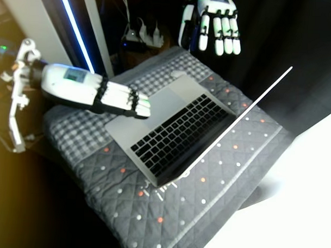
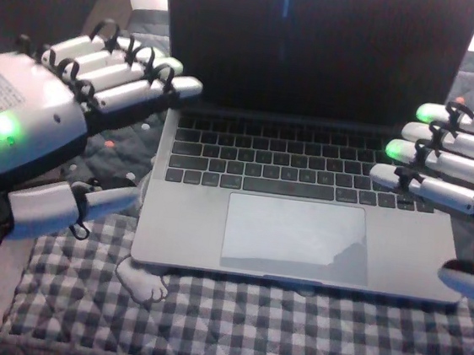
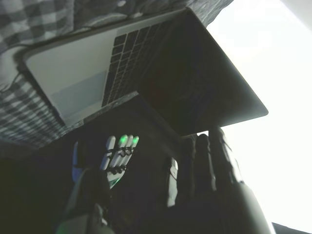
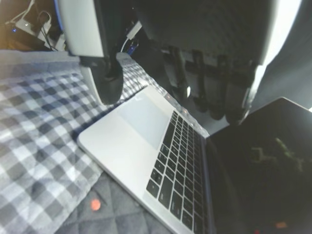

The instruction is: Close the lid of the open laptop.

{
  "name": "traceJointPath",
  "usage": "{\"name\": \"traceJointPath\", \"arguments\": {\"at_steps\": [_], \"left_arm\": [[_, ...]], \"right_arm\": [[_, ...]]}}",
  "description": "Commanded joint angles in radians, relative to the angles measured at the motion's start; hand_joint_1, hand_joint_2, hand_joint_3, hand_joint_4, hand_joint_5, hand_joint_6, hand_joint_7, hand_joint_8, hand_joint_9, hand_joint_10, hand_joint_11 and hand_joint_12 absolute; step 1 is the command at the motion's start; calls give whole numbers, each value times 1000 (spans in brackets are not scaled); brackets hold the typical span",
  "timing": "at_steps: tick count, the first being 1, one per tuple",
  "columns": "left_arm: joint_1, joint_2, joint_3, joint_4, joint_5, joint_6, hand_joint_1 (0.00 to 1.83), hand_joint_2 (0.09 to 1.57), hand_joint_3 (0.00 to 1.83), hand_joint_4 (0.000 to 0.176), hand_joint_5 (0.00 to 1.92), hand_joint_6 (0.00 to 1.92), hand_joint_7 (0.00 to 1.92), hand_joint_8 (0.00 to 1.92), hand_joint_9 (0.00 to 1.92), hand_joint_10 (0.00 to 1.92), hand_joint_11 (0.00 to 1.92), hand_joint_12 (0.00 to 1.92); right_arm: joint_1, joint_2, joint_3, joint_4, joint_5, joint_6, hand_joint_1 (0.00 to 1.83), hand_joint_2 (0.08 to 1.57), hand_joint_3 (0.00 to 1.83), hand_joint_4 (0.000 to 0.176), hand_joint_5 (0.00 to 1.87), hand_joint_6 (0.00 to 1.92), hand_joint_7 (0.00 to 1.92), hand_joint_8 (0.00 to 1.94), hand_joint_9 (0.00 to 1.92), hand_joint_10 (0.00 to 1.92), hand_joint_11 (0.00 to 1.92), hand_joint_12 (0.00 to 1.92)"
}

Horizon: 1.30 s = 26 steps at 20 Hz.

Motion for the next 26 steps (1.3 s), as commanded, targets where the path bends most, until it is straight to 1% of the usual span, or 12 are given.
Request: {"name": "traceJointPath", "arguments": {"at_steps": [1, 2, 4, 7, 10, 13, 16, 17, 20, 22, 24, 26], "left_arm": [[0, 9, -4, -8, -141, -1, 456, 1446, 4, 68, 132, 19, 137, 6, 122, 46, 0, 437], [8, 10, -7, -8, -138, -1, 456, 1446, 4, 68, 132, 19, 137, 6, 122, 46, 0, 437], [20, 0, -6, -9, -112, -10, 433, 1450, 3, 51, 160, 12, 178, 14, 153, 39, 0, 758], [49, -32, 0, 1, -54, -39, 279, 1469, 2, 67, 145, 1, 187, 2, 176, 29, 0, 803], [81, -73, 18, -12, -21, -54, 316, 1456, 0, 53, 180, 12, 249, 17, 228, 48, 0, 1087], [88, -115, 34, -14, 32, -63, 403, 1422, 0, 0, 197, 13, 259, 11, 228, 53, 0, 1080], [105, -153, 56, -11, 61, -104, 326, 1443, 4, 0, 180, 4, 233, 3, 209, 42, 0, 791], [113, -161, 61, -11, 64, -118, 332, 1443, 2, 2, 173, 1, 216, 2, 196, 33, 0, 802], [127, -176, 65, -12, 69, -129, 352, 1448, 2, 11, 185, 4, 196, 2, 180, 21, 0, 776], [129, -179, 65, -12, 67, -136, 332, 1453, 4, 29, 173, 5, 174, 2, 163, 12, 0, 697], [130, -180, 64, -12, 64, -137, 305, 1457, 3, 36, 160, 1, 179, 3, 174, 14, 0, 738], [131, -180, 65, -12, 62, -138, 309, 1458, 2, 40, 174, 6, 178, 2, 163, 8, 0, 687]], "right_arm": [[10, 16, -3, 11, 126, -1, 92, 1409, 40, 32, 2, 0, 0, 0, 0, 0, 0, 0], [10, 19, -3, 16, 131, -1, 92, 1409, 40, 32, 2, 0, 0, 0, 0, 0, 0, 0], [10, 20, -3, 23, 135, -1, 155, 1391, 13, 76, 0, 0, 0, 0, 0, 0, 0, 0], [10, 20, -2, 24, 137, -1, 178, 1386, 6, 57, 3, 1, 0, 0, 0, 0, 0, 0], [10, 20, 0, 28, 139, -1, 134, 1394, 6, 90, 0, 0, 0, 0, 0, 0, 0, 0], [10, 20, -1, 28, 149, 2, 112, 1396, 5, 72, 0, 0, 0, 0, 0, 0, 0, 0], [10, 20, 3, 28, 160, 2, 129, 1398, 5, 61, 0, 0, 0, 0, 0, 0, 0, 0], [10, 20, 4, 28, 160, 2, 171, 1395, 3, 78, 0, 0, 0, 0, 0, 0, 0, 0], [11, 18, 7, 28, 177, 2, 195, 1386, 0, 75, 0, 0, 0, 0, 0, 0, 11, 8], [14, 14, 11, 30, 209, 7, 244, 1405, 6, 42, 0, 0, 0, 0, 0, 0, 1, 1], [66, -9, 30, 31, 215, 7, 200, 1420, 8, 109, 0, 0, 0, 0, 0, 0, 0, 0], [122, -33, 55, 29, 209, 7, 196, 1398, 0, 121, 0, 0, 0, 0, 0, 0, 0, 0]]}}
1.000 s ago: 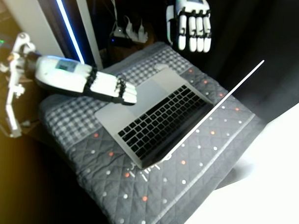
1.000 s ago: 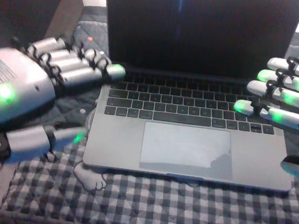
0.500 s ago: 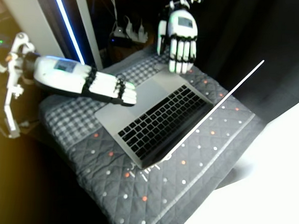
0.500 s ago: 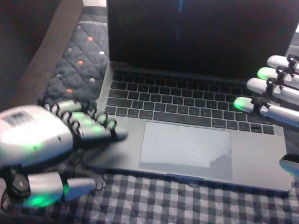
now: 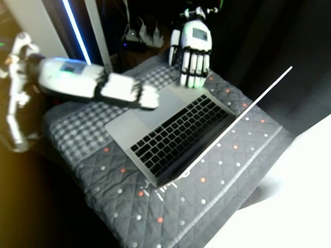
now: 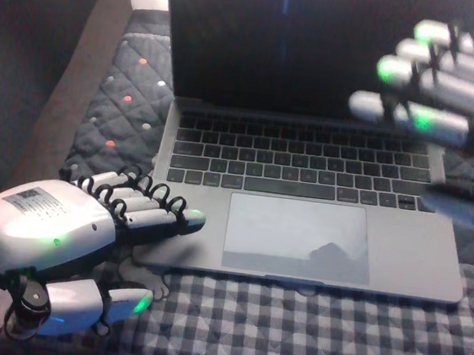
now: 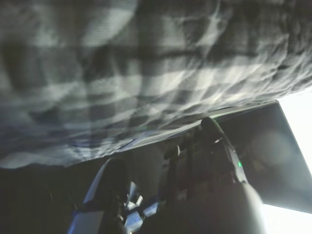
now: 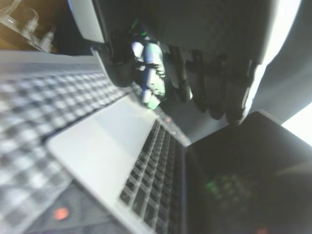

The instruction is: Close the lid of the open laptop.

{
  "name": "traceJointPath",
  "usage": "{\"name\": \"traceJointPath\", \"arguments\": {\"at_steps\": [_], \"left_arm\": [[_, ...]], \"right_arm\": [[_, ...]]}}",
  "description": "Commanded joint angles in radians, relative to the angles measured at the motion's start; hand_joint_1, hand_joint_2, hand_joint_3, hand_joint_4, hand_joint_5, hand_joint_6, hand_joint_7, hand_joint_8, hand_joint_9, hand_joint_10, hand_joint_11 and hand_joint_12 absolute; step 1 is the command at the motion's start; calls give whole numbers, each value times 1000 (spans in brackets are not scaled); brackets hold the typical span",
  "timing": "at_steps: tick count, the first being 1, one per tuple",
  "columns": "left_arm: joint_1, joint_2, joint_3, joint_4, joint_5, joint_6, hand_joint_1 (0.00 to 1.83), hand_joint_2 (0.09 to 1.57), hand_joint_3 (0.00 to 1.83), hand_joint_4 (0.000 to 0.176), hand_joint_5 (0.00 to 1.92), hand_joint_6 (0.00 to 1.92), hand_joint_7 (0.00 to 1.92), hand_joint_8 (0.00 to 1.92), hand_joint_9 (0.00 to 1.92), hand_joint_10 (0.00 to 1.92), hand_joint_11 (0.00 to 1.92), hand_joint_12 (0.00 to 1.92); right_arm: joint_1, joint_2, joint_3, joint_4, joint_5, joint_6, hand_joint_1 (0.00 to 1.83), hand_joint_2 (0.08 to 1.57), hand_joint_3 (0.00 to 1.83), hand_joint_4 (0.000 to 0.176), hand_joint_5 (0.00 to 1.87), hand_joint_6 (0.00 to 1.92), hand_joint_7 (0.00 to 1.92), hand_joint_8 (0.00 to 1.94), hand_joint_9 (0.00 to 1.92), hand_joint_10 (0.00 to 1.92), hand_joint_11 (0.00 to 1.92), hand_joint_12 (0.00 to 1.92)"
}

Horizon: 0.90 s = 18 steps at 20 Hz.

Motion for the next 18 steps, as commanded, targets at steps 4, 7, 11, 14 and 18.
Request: {"name": "traceJointPath", "arguments": {"at_steps": [4, 7, 11, 14, 18], "left_arm": [[-2, -23, 14, -10, -74, -14, 380, 1442, 0, 65, 180, 2, 147, 5, 129, 4, 0, 574], [7, -16, 6, -9, -99, -22, 356, 1438, 0, 75, 158, 5, 106, 4, 104, 1, 0, 664], [9, -31, 21, -8, -88, -23, 347, 1443, 0, 61, 165, 3, 106, 2, 98, 5, 0, 555], [6, -30, 21, 3, -90, -40, 352, 1450, 4, 56, 149, 2, 92, 2, 76, 3, 0, 484], [5, -41, 24, 10, -80, -42, 380, 1447, 6, 42, 184, 6, 117, 4, 91, 6, 0, 563]], "right_arm": [[80, -41, 53, 20, 108, -3, 225, 1436, 13, 133, 0, 0, 0, 0, 0, 0, 0, 0], [231, -94, 107, 24, 13, -5, 262, 1437, 3, 60, 0, 0, 0, 0, 0, 0, 0, 0], [287, -145, 166, 34, 10, -4, 267, 1389, 2, 96, 0, 0, 0, 0, 1, 0, 0, 1285], [307, -164, 194, 95, 9, -5, 371, 1362, 1, 112, 0, 0, 0, 0, 0, 0, 0, 664], [385, -193, 262, 160, -53, -14, 351, 1432, 11, 52, 0, 0, 0, 0, 0, 0, 0, 0]]}}
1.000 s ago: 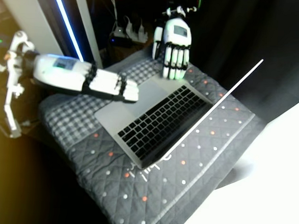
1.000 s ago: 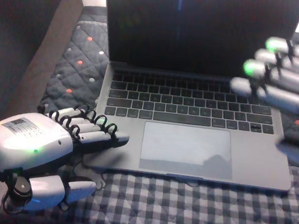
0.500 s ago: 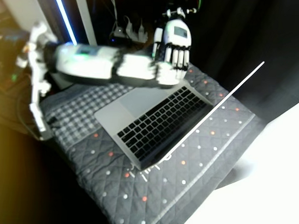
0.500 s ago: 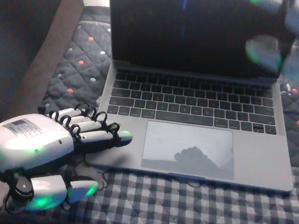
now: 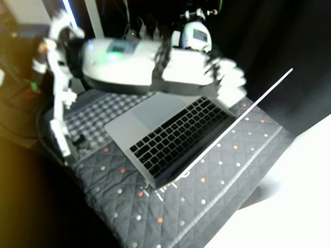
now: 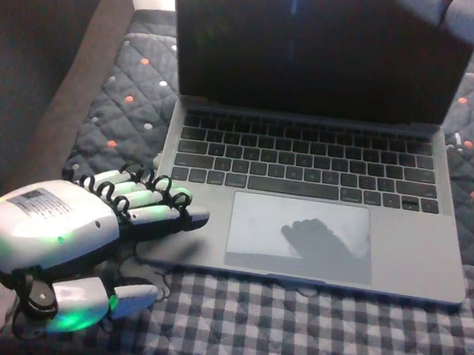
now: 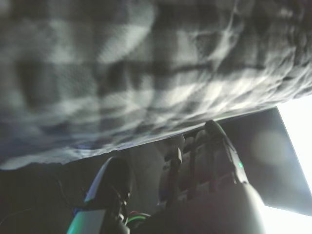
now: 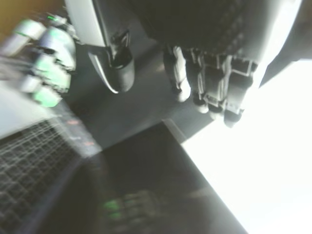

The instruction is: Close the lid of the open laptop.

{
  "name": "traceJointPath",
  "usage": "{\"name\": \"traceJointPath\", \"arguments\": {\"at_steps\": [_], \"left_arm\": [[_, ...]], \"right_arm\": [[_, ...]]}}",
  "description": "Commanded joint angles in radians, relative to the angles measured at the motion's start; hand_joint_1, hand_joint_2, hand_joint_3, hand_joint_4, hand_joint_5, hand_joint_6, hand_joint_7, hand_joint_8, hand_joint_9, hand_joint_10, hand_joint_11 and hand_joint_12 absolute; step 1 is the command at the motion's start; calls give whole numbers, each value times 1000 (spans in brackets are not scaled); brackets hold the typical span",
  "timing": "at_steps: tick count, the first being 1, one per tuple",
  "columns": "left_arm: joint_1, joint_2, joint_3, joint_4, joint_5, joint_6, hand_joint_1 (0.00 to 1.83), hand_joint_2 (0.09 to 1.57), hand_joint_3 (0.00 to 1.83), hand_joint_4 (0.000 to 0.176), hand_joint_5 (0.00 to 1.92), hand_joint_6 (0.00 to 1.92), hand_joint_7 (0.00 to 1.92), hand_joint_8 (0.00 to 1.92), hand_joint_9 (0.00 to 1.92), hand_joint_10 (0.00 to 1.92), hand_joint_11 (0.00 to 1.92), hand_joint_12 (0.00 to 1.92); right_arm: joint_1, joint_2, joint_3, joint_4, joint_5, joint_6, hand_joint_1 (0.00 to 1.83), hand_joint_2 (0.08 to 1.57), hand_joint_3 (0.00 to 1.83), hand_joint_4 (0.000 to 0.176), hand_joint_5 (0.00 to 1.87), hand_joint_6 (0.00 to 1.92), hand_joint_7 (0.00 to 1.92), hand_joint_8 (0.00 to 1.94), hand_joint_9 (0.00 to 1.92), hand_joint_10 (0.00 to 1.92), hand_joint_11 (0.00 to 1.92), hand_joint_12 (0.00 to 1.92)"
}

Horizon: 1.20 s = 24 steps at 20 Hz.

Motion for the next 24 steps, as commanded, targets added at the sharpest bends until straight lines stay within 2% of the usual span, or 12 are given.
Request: {"name": "traceJointPath", "arguments": {"at_steps": [1, 5, 7, 9, 12, 13, 14, 15, 17, 22, 23, 24], "left_arm": [[-7, -7, 0, 11, -49, -13, 412, 1441, 1, 56, 188, 5, 116, 2, 86, 3, 0, 453], [-7, -13, 3, 12, -48, -20, 406, 1432, 1, 58, 193, 4, 147, 3, 113, 5, 0, 650], [-7, -14, 3, 12, -54, -22, 386, 1439, 3, 80, 159, 4, 120, 2, 100, 0, 0, 626], [-7, -14, 3, 12, -55, -22, 385, 1438, 2, 62, 180, 9, 126, 3, 106, 3, 0, 524], [-6, -14, 2, 8, -65, -24, 392, 1433, 0, 66, 181, 4, 133, 1, 109, 2, 0, 517], [-6, -13, 1, 4, -71, -24, 373, 1438, 0, 74, 169, 5, 113, 2, 81, 4, 0, 393], [-4, -11, 0, -1, -79, -24, 401, 1435, 0, 67, 188, 8, 120, 3, 78, 4, 0, 207], [-3, -7, -2, -6, -86, -24, 396, 1439, 1, 58, 194, 8, 141, 7, 109, 15, 0, 218], [0, 0, -5, -15, -97, -24, 408, 1438, 0, 51, 200, 5, 144, 2, 106, 10, 0, 212], [19, 23, -14, -53, -135, -22, 388, 1435, 0, 40, 214, 7, 145, 8, 101, 14, 0, 196], [22, 28, -17, -59, -141, -19, 345, 1445, 2, 43, 193, 4, 144, 3, 98, 10, 0, 147], [26, 36, -22, -68, -148, -13, 322, 1452, 4, 47, 174, 4, 132, 2, 84, 4, 0, 95]], "right_arm": [[10, 10, 7, 16, 82, -7, 388, 1429, 7, 65, 0, 0, 0, 0, 0, 0, 0, 0], [28, -2, 16, 237, 20, -272, 538, 1438, 0, 0, 0, 0, 0, 0, 0, 0, 0, 0], [31, -26, 46, 266, -14, -272, 366, 1406, 0, 11, 0, 0, 0, 0, 0, 0, 0, 0], [31, -32, 55, 271, -28, -272, 461, 1356, 0, 40, 0, 0, 0, 0, 0, 0, 0, 0], [31, -30, 51, 270, -41, -271, 405, 1347, 0, 0, 0, 0, 86, 33, 96, 45, 19, 10], [31, -28, 45, 263, -41, -271, 471, 1293, 43, 0, 86, 17, 239, 118, 48, 706, 3, 785], [31, -25, 34, 247, -41, -271, 485, 1294, 22, 0, 191, 227, 250, 702, 148, 1205, 0, 1663], [31, -21, 22, 239, -40, -271, 494, 1307, 10, 0, 37, 1085, 210, 1137, 212, 1410, 126, 1869], [30, -1, -18, 199, -39, -269, 507, 1342, 9, 0, 1, 1831, 64, 1597, 65, 1742, 90, 1919], [25, 57, -69, -250, -29, 209, 429, 1253, 0, 0, 0, 1407, 0, 1688, 0, 1918, 9, 1921], [18, 66, -75, -316, -21, 279, 427, 1234, 0, 0, 0, 710, 0, 1436, 0, 1829, 1, 1921], [-5, 75, -85, -361, -4, 335, 442, 1221, 0, 0, 0, 883, 0, 1499, 0, 1825, 0, 1921]]}}
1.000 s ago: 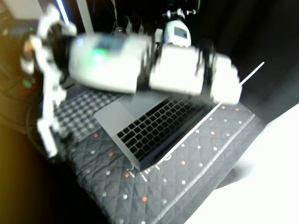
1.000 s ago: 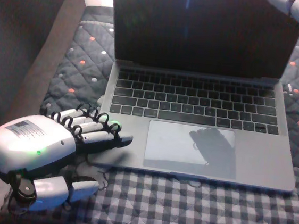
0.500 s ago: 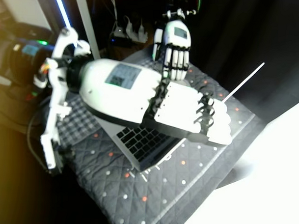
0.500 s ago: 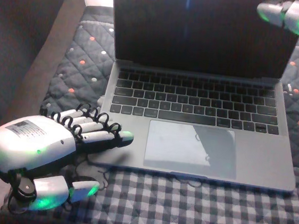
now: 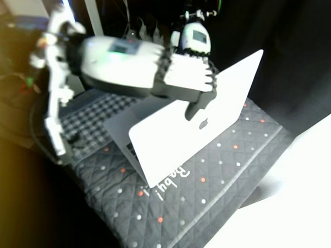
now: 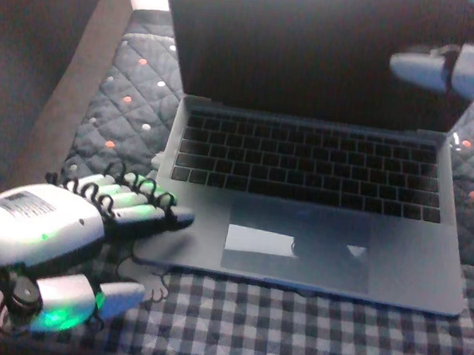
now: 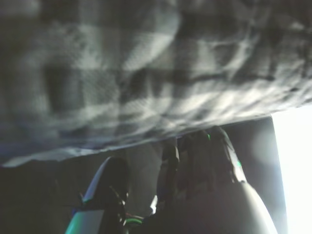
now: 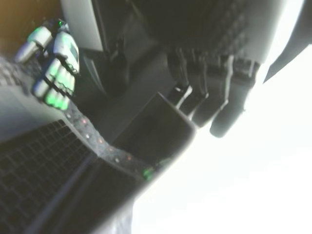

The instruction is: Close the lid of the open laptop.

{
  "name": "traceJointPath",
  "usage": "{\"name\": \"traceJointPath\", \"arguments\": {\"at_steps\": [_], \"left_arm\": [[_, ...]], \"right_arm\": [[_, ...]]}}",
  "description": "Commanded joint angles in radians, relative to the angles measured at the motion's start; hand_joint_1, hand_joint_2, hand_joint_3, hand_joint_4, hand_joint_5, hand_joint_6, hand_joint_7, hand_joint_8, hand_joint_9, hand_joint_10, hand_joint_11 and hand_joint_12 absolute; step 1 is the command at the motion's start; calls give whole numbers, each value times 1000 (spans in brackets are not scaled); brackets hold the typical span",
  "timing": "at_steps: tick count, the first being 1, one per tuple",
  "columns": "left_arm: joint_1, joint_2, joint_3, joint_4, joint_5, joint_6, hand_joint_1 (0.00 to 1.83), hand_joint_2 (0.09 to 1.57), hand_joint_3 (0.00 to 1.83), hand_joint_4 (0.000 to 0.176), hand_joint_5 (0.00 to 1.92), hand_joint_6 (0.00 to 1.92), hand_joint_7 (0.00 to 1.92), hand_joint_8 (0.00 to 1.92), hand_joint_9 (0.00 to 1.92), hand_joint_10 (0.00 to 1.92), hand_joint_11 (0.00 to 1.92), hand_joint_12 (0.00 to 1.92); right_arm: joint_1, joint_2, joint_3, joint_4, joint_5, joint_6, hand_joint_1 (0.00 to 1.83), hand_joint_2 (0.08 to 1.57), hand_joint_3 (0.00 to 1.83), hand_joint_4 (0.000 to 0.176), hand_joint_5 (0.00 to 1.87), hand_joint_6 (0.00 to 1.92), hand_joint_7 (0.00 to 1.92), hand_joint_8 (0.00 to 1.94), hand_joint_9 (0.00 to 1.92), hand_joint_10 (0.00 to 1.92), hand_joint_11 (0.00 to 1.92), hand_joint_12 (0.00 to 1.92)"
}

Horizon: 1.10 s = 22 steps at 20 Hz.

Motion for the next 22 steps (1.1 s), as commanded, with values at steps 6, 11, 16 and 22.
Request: {"name": "traceJointPath", "arguments": {"at_steps": [6, 11, 16, 22], "left_arm": [[24, 45, -27, -41, -205, 23, 448, 1416, 0, 60, 192, 3, 159, 5, 102, 3, 0, 147], [56, 85, -54, -74, -319, 27, 420, 1444, 0, 63, 265, 12, 230, 1, 134, 107, 1, 303], [120, 155, -98, -154, -547, 51, 595, 1511, 6, 79, 335, 1915, 16, 1541, 13, 1649, 0, 1920], [113, 160, -94, -175, -675, 60, 810, 1512, 0, 0, 23, 1350, 33, 1234, 0, 1321, 0, 1551]], "right_arm": [[-108, 36, -32, -167, 187, 231, 369, 1259, 2, 0, 0, 1144, 0, 1562, 57, 1849, 115, 1921], [-205, 69, -62, -182, 247, 273, 265, 1330, 11, 0, 0, 1695, 80, 1591, 96, 1777, 158, 1921], [-302, 88, -83, -196, 263, 310, 330, 1274, 0, 0, 0, 1527, 147, 1459, 108, 1724, 94, 1921], [-427, 60, -84, -195, 232, 313, 171, 1377, 25, 0, 0, 1133, 10, 1211, 1, 1347, 0, 1838]]}}
